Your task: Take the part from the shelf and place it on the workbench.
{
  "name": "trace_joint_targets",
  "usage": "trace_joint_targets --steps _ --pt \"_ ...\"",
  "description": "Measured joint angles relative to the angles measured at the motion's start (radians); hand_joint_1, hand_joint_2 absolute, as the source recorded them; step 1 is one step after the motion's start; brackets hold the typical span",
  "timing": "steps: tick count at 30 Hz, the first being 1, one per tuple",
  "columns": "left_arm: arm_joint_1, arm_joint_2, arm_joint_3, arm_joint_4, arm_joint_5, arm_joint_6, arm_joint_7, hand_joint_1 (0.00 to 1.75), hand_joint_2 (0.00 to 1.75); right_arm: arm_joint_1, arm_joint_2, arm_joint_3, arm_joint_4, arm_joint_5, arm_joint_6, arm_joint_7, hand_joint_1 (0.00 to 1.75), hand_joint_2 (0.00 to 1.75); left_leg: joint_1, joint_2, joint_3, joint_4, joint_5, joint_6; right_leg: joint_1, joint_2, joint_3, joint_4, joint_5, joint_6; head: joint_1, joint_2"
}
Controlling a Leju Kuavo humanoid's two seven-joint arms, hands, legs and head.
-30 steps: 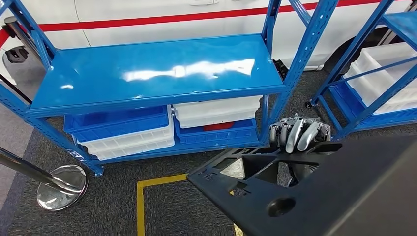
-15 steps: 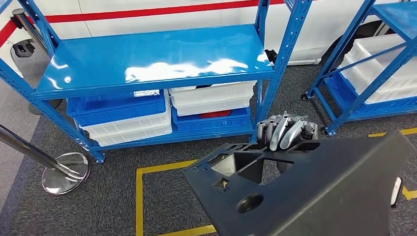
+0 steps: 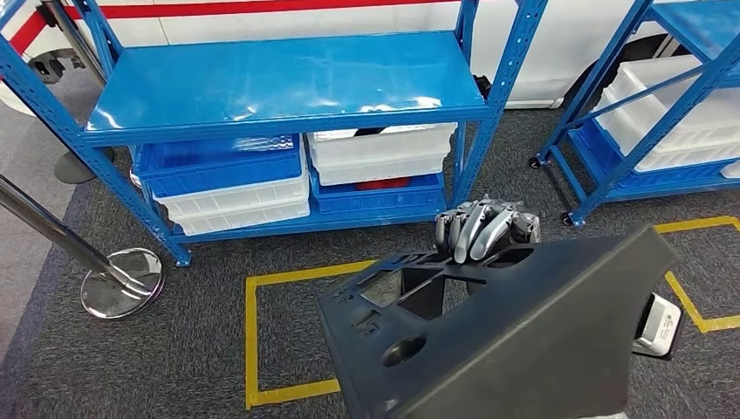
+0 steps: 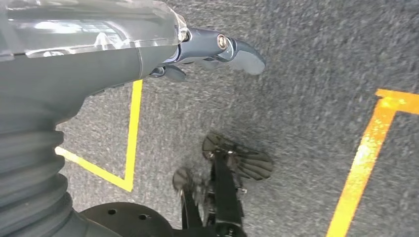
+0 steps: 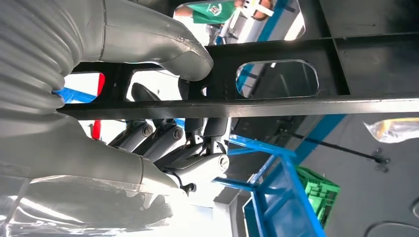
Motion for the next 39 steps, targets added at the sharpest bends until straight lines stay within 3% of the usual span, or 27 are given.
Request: trace_joint_targets --steps 2,5,7,9,10,11,12,13,15,17,20,22,25,26,27,28,30,32,36,37,39 --pt "0.000 -0.003 0.000 0.000 0.000 0.000 -0.001 0.00 1.75 -0.004 0.002 0.002 0.002 0.002 0.000 -0.001 1.68 1.75 0.002 0.000 -0.011 0.000 0.016 -0.009 0.007 0.002 0.061 -0.101 -0.013 -0.009 0.000 0.000" --pt "0.001 -0.004 0.000 0.000 0.002 0.001 -0.003 0.00 1.75 -0.009 0.007 0.006 0.005 0.007 0.003 -0.002 1.68 1.75 0.005 -0.001 -0.020 -0.003 0.025 -0.025 0.007 -0.001 0.060 -0.129 0.005 -0.022 0.000 0.000" --pt "0.002 -0.006 0.000 0.000 0.006 0.001 -0.005 0.00 1.75 -0.010 0.019 0.009 0.004 0.011 0.006 -0.002 1.68 1.75 0.006 -0.004 -0.043 0.051 -0.030 -0.035 0.000 -0.006 0.050 -0.141 0.024 -0.034 0.000 0.000" --pt "0.003 -0.007 0.000 0.000 0.010 0.002 -0.006 0.00 1.75 -0.009 0.035 0.014 0.004 0.020 0.007 -0.002 1.68 1.75 0.013 -0.005 -0.083 0.180 -0.120 -0.047 -0.001 -0.008 0.034 -0.140 0.039 -0.038 0.000 0.000" --pt "0.004 -0.007 0.000 0.000 0.011 0.001 -0.006 0.00 1.75 -0.007 0.042 0.016 0.003 0.025 0.007 -0.001 1.68 1.75 0.017 -0.005 -0.099 0.241 -0.146 -0.053 -0.002 -0.008 0.026 -0.138 0.045 -0.037 0.000 0.000" --pt "0.004 -0.006 0.000 0.000 0.011 0.001 -0.006 0.00 1.75 -0.004 0.048 0.017 0.002 0.030 0.007 -0.001 1.68 1.75 0.021 -0.005 -0.102 0.277 -0.153 -0.058 -0.003 -0.009 0.016 -0.135 0.050 -0.034 0.000 0.000" --pt "0.005 -0.006 0.000 0.000 0.011 0.001 -0.006 0.00 1.75 0.000 0.053 0.018 0.001 0.034 0.007 -0.001 1.68 1.75 0.025 -0.005 -0.087 0.274 -0.141 -0.063 -0.005 -0.009 0.007 -0.131 0.054 -0.031 0.000 0.000" --pt "0.005 -0.006 0.000 0.000 0.010 0.000 -0.006 0.00 1.75 0.003 0.057 0.018 -0.002 0.039 0.008 -0.001 1.68 1.75 0.029 -0.005 -0.050 0.229 -0.118 -0.068 -0.008 -0.009 -0.001 -0.126 0.057 -0.027 0.000 0.000" --pt "0.005 -0.006 0.000 -0.001 0.008 -0.002 -0.007 0.00 1.75 0.007 0.063 0.018 -0.009 0.047 0.012 -0.001 1.68 1.75 0.035 -0.006 0.047 0.085 -0.085 -0.074 -0.012 -0.009 -0.015 -0.112 0.059 -0.018 0.000 0.000" --pt "0.004 -0.006 0.000 -0.001 0.007 -0.004 -0.008 0.00 1.75 0.010 0.069 0.018 -0.017 0.053 0.017 -0.001 1.68 1.75 0.034 -0.011 0.094 0.007 -0.079 -0.066 -0.012 -0.008 -0.025 -0.100 0.062 -0.006 0.000 0.000" --pt "0.005 -0.006 0.000 -0.001 0.007 -0.005 -0.009 0.00 1.75 0.016 0.072 0.019 -0.024 0.057 0.019 -0.001 1.68 1.75 0.030 -0.014 0.088 0.003 -0.075 -0.041 -0.012 -0.006 -0.033 -0.091 0.066 0.012 0.000 0.000" --pt "0.004 -0.006 0.001 -0.001 0.007 -0.006 -0.009 0.00 1.75 0.018 0.072 0.019 -0.027 0.060 0.019 -0.001 1.68 1.75 0.030 -0.012 0.081 0.000 -0.066 -0.022 -0.015 -0.003 -0.057 -0.038 0.025 0.020 0.000 0.000" --pt "0.004 -0.006 0.001 -0.001 0.007 -0.009 -0.009 0.00 1.75 0.025 0.072 0.019 -0.027 0.066 0.020 -0.001 1.68 1.75 0.024 -0.010 0.064 0.001 -0.053 -0.007 -0.015 -0.001 -0.138 0.157 -0.079 0.024 0.000 0.000" --pt "0.005 -0.006 0.001 -0.001 0.006 -0.009 -0.009 0.00 1.75 0.028 0.072 0.019 -0.027 0.068 0.020 -0.001 1.68 1.75 0.021 -0.010 0.058 0.002 -0.050 -0.006 -0.015 -0.001 -0.152 0.197 -0.091 0.023 0.000 0.000" --pt "0.005 -0.006 0.001 -0.001 0.006 -0.009 -0.009 0.00 1.75 0.030 0.073 0.019 -0.027 0.070 0.021 -0.002 1.68 1.75 0.018 -0.010 0.053 0.003 -0.047 -0.005 -0.015 -0.001 -0.147 0.200 -0.086 0.021 0.000 0.000" --pt "0.006 -0.006 0.001 -0.001 0.005 -0.010 -0.009 0.00 1.75 0.031 0.074 0.019 -0.028 0.073 0.022 -0.002 1.68 1.75 0.016 -0.011 0.050 0.005 -0.045 -0.006 -0.014 -0.001 -0.120 0.160 -0.063 0.017 0.000 0.000" --pt "0.006 -0.007 0.001 -0.001 0.005 -0.010 -0.010 0.00 1.75 0.032 0.077 0.019 -0.033 0.088 0.023 -0.004 1.68 1.75 0.011 -0.011 0.045 0.008 -0.041 -0.009 -0.009 -0.001 -0.032 0.016 -0.009 0.004 0.000 0.000" --pt "0.005 -0.008 0.002 -0.001 0.009 -0.009 -0.012 0.00 1.75 0.032 0.079 0.019 -0.041 0.107 0.020 -0.005 1.68 1.75 0.008 -0.011 0.041 0.012 -0.037 -0.017 -0.002 -0.002 0.017 -0.077 0.011 -0.007 0.000 0.000" --pt "0.005 -0.006 0.009 -0.004 0.016 0.001 -0.015 0.00 1.75 0.036 0.080 0.019 -0.049 0.112 0.005 -0.006 1.68 1.75 0.012 -0.006 0.030 0.024 -0.043 -0.037 -0.003 0.004 0.015 -0.099 0.024 -0.023 0.000 0.000" --pt "0.005 -0.006 0.011 -0.004 0.016 0.003 -0.014 0.00 1.75 0.037 0.080 0.019 -0.049 0.109 0.003 -0.006 1.68 1.75 0.013 -0.006 0.018 0.052 -0.065 -0.041 -0.005 0.006 0.014 -0.105 0.031 -0.028 0.000 0.000" --pt "0.006 -0.004 0.018 -0.005 0.017 0.007 -0.010 0.00 1.75 0.045 0.080 0.019 -0.048 0.107 0.002 -0.006 1.68 1.75 0.015 -0.007 -0.028 0.166 -0.137 -0.049 -0.005 0.011 0.008 -0.108 0.039 -0.036 0.000 0.000"
